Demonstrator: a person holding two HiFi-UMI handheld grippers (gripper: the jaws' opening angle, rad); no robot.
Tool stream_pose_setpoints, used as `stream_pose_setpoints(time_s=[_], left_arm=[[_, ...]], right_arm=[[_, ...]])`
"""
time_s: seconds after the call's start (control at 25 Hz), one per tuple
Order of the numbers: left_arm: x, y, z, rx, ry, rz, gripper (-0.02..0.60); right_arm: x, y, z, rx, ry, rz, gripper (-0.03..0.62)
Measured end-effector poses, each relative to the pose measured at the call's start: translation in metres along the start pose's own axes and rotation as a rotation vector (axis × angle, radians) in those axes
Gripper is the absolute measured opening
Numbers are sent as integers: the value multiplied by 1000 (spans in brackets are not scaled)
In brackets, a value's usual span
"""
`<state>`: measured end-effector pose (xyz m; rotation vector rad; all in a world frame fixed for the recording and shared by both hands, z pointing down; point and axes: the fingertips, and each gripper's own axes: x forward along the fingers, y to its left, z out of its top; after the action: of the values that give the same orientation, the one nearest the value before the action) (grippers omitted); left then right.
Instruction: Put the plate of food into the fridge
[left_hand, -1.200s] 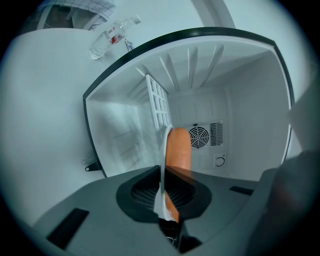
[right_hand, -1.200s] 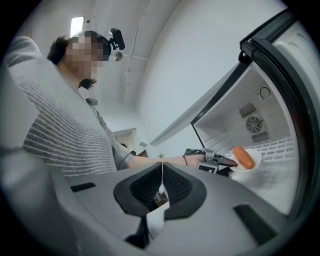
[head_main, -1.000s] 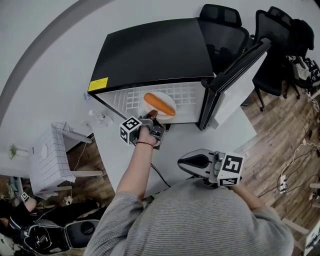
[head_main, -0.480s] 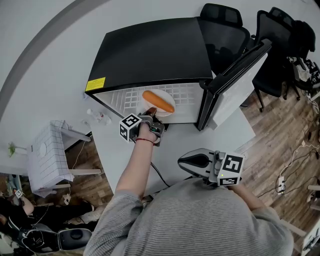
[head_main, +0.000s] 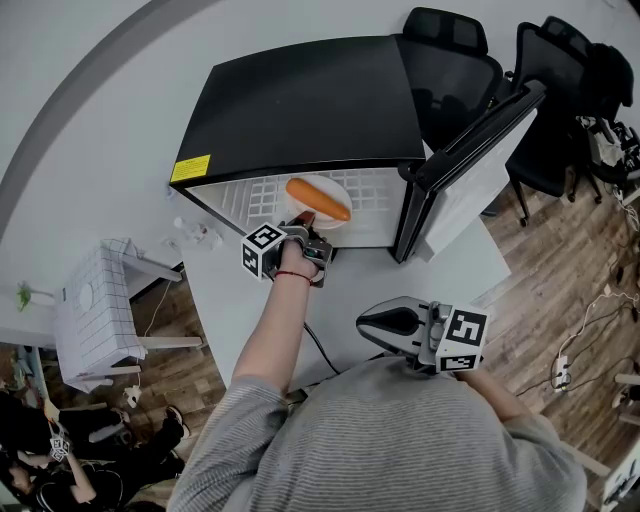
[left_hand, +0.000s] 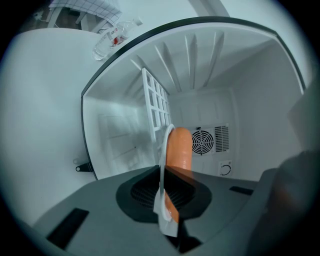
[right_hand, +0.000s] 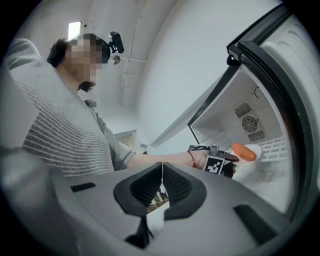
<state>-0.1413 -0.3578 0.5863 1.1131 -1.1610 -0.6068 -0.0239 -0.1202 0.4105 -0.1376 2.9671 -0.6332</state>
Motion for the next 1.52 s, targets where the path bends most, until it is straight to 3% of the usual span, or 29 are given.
stream_pose_setpoints(time_s=[0.56, 0.72, 0.88, 1.08, 1.32, 1.4, 1.52], left_arm=[[7, -4, 0, -41, -87, 26, 26], [8, -5, 1, -12, -80, 18, 26], [8, -9, 0, 24, -65, -28, 40], [6, -20, 0, 34, -43, -120, 125], [0, -16, -2, 44, -21, -152, 152], [-5, -17, -3, 76, -12, -164, 153], [-16, -22, -6, 182, 8, -181, 153]], right_arm=[[-2, -3, 0, 8, 2, 6, 14], [-1, -2, 0, 7, 0, 12, 15], [0, -2, -1, 10, 0, 13, 15], [2, -1, -2, 12, 7, 18, 14], [5, 0, -3, 13, 10, 24, 15], [5, 1, -3, 10, 10, 26, 14], [6, 3, -2, 8, 9, 28, 15]])
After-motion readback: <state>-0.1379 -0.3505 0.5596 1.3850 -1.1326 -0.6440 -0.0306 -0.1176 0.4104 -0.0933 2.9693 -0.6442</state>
